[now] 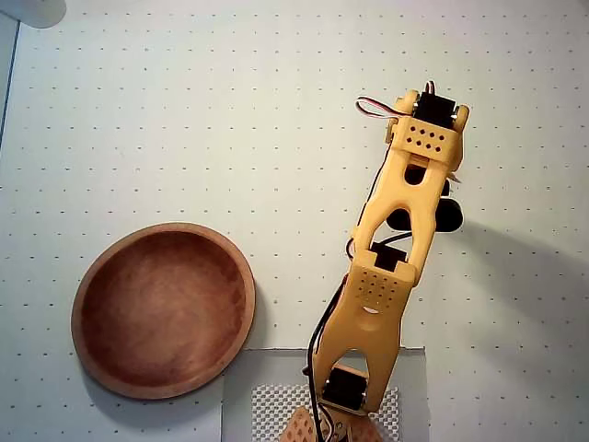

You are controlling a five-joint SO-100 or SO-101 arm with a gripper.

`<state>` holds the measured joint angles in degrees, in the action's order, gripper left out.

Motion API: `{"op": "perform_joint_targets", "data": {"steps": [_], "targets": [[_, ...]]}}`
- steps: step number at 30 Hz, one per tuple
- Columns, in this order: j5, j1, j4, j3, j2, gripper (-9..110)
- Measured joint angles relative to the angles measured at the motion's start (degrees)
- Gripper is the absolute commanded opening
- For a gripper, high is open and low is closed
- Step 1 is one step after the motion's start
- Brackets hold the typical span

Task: Grasp a clothespin and put it in the bowl.

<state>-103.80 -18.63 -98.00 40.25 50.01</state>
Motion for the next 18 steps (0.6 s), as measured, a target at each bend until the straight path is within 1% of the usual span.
{"op": "perform_joint_targets", "data": {"steps": [13,18], "targets": [[0.00,-1.14,0.00,-0.35,-4.48,-3],[-0.53,-3.60,0.00,-5.19,-4.48,-3]]}}
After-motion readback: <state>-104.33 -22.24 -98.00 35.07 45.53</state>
